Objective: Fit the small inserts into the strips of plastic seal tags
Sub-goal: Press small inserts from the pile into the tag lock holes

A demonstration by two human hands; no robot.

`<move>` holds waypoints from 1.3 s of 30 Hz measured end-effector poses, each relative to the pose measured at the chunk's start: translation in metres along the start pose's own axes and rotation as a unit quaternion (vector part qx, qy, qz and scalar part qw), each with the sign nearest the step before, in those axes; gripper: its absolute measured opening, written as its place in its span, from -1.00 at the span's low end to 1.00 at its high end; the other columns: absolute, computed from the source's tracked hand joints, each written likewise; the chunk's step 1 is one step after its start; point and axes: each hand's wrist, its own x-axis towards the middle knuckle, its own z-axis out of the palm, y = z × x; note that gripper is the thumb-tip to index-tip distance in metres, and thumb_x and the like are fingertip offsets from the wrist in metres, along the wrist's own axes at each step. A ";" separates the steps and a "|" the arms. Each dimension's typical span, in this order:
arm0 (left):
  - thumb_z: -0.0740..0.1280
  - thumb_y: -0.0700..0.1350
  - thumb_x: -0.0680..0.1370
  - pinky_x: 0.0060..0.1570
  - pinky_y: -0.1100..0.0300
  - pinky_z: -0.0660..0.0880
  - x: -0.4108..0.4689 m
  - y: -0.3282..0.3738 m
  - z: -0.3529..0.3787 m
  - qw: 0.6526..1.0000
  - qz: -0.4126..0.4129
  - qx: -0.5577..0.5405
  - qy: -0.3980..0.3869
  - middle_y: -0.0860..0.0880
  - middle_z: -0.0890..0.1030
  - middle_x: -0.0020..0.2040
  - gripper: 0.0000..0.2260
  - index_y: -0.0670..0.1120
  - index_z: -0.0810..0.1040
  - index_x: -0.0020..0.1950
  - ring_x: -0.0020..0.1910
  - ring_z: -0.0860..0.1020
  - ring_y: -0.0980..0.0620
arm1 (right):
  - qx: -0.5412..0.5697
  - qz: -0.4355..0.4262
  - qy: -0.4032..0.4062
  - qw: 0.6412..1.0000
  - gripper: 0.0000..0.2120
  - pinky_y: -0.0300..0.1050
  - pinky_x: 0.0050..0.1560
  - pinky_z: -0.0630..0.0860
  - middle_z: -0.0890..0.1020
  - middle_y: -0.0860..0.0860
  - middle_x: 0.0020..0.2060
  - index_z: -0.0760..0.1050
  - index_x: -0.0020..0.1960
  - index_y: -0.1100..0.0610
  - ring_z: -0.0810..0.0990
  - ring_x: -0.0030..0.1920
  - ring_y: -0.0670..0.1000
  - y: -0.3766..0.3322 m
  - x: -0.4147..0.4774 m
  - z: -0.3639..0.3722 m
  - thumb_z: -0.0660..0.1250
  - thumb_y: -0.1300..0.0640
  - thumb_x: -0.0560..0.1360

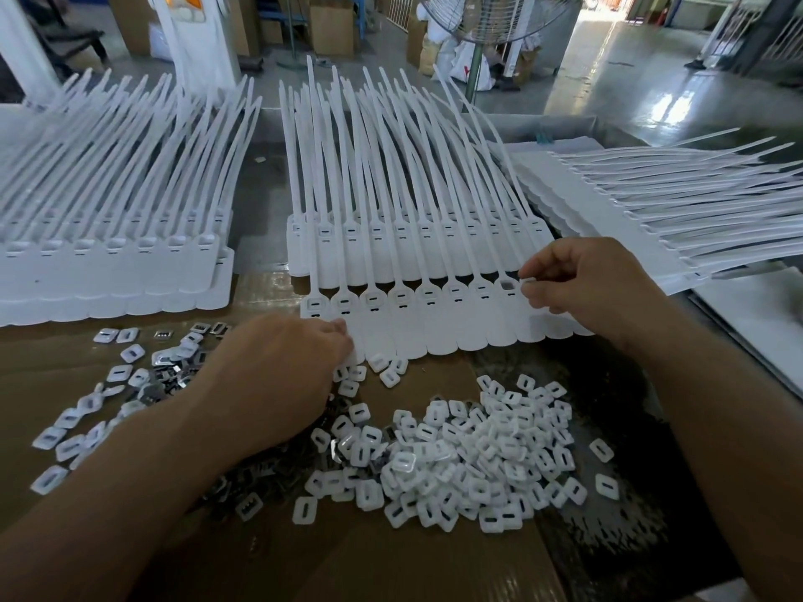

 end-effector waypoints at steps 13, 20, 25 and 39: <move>0.07 -0.15 0.52 0.04 0.31 0.47 -0.001 0.000 0.000 1.000 0.001 0.000 -0.004 0.19 0.45 0.28 -0.63 0.07 0.41 0.28 0.09 0.51 0.17 | 0.024 0.038 0.000 0.999 -0.77 -0.26 -0.25 0.38 0.57 -0.09 -0.33 0.52 -0.28 -0.04 0.49 -0.29 -0.15 0.022 0.024 0.017 0.35 0.24 0.47; 0.07 -0.14 0.51 0.00 0.32 0.45 -0.002 0.000 0.001 1.000 0.003 0.005 -0.006 0.20 0.44 0.28 -0.64 0.08 0.41 0.27 0.09 0.52 0.18 | 0.019 0.035 -0.017 0.999 -0.77 -0.26 -0.25 0.39 0.56 -0.09 -0.35 0.52 -0.28 -0.02 0.48 -0.32 -0.15 0.024 0.025 0.016 0.34 0.25 0.47; 0.07 -0.14 0.52 0.06 0.30 0.47 -0.001 0.001 -0.001 1.000 0.003 0.002 -0.009 0.19 0.43 0.29 -0.64 0.08 0.39 0.29 0.12 0.51 0.17 | 0.002 0.035 -0.027 0.999 -0.77 -0.28 -0.28 0.35 0.55 -0.12 -0.33 0.52 -0.29 -0.05 0.48 -0.28 -0.18 0.026 0.025 0.015 0.35 0.23 0.47; 0.05 -0.13 0.55 0.08 0.29 0.47 -0.002 0.002 -0.003 1.000 0.007 0.002 -0.014 0.20 0.39 0.34 -0.64 0.08 0.37 0.31 0.16 0.49 0.17 | -0.031 -0.001 0.012 0.999 -0.74 -0.37 -0.28 0.32 0.54 -0.15 -0.31 0.43 -0.27 -0.06 0.48 -0.26 -0.22 0.023 0.030 0.027 0.45 0.23 0.36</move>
